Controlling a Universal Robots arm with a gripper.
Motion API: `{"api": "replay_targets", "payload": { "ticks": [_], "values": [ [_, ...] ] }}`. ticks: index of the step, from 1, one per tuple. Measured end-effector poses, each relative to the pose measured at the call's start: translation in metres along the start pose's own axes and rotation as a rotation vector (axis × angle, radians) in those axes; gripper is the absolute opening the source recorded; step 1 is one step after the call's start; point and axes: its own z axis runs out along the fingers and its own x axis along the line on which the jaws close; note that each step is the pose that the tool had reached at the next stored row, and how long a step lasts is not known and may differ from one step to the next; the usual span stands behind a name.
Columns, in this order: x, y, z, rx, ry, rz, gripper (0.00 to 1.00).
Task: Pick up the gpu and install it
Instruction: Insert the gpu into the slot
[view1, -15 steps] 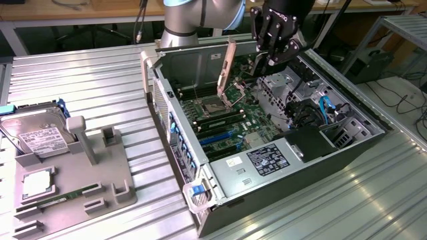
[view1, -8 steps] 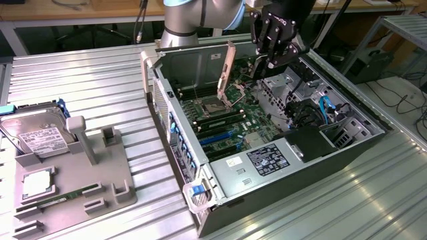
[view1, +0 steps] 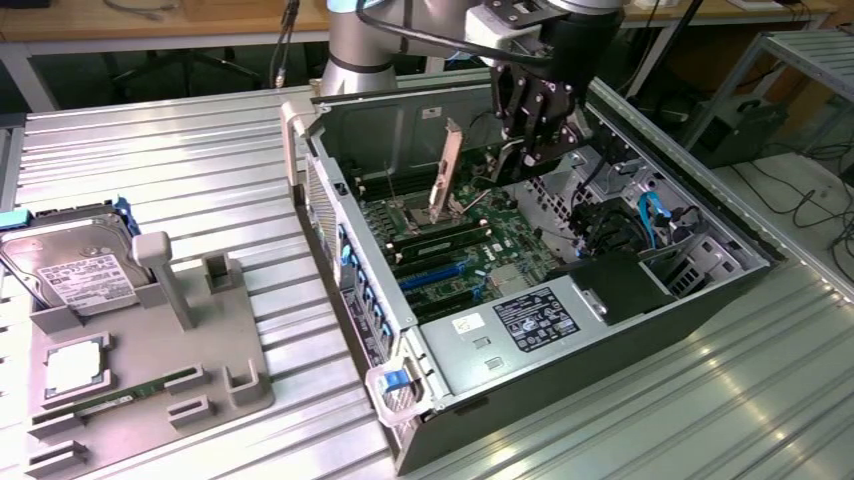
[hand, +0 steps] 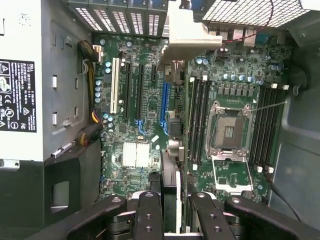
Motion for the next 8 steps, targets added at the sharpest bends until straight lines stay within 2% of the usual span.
{"api": "replay_targets", "payload": {
  "ticks": [2, 3, 5, 8],
  "values": [
    [0.002, 0.0010, 0.0109, 0.0002, -0.0025, 0.000, 0.27],
    [0.002, 0.0012, 0.0139, 0.0003, -0.0034, 0.000, 0.27],
    [0.004, 0.0016, 0.0175, 0.0007, -0.0087, 0.001, 0.27],
    [0.004, 0.0063, 0.0267, 0.0017, -0.0087, 0.009, 0.27]
  ]
}}
